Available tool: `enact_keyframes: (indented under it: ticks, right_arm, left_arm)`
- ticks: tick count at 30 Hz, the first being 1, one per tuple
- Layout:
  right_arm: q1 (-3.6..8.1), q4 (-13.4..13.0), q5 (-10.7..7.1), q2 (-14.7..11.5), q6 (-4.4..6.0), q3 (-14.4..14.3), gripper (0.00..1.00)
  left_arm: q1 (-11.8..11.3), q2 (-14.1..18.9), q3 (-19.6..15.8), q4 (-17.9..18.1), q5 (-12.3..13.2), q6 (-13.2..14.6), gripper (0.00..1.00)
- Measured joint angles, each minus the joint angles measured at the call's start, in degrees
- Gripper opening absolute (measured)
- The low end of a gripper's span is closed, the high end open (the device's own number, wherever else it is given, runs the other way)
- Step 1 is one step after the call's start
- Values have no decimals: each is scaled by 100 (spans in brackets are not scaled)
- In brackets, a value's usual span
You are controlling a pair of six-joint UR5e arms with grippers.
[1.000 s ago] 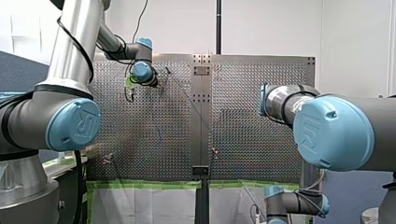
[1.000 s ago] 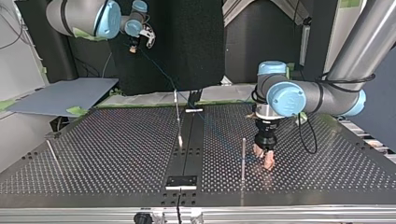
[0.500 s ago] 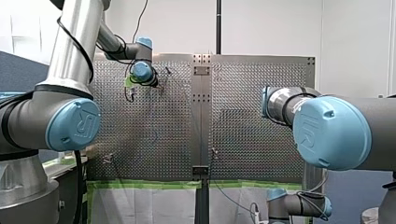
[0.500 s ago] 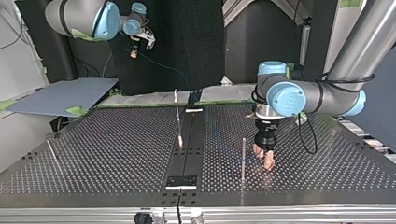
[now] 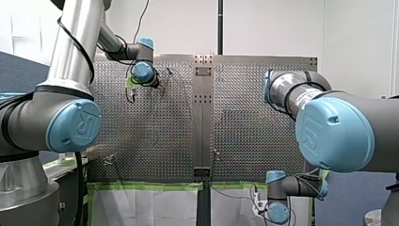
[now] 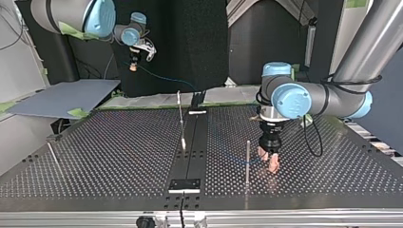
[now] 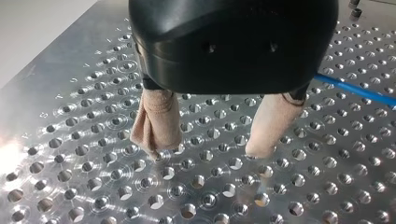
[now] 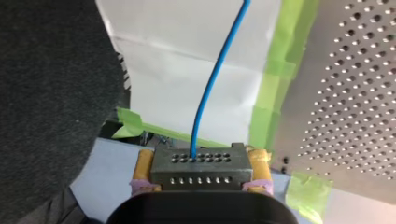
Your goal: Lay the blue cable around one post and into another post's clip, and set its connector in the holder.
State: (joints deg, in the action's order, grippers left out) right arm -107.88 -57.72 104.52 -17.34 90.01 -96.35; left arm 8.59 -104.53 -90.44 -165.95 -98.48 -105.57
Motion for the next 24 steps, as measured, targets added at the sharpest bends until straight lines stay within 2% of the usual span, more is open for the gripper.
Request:
enact_keyframes:
  ticks: [2,6,10,14,19,24]
  right_arm:
    - [-10,92,2,-93,-31,-10,20]
    - [-47,312,15,-320,-159,-152,20]
    - [-75,352,9,-506,-207,-292,20]
    - [-113,371,1,-689,-223,-336,20]
    - [-136,541,-23,-931,-219,-369,20]
    - [-98,659,-183,-1199,-142,-429,20]
  left_arm:
    - [-1,0,-1,0,0,-3,100]
    - [-3,0,0,0,0,-6,100]
    - [-1,0,0,0,5,-3,100]
    - [3,0,1,0,8,1,100]
    - [4,0,0,0,9,1,100]
    - [3,0,1,0,8,-5,100]
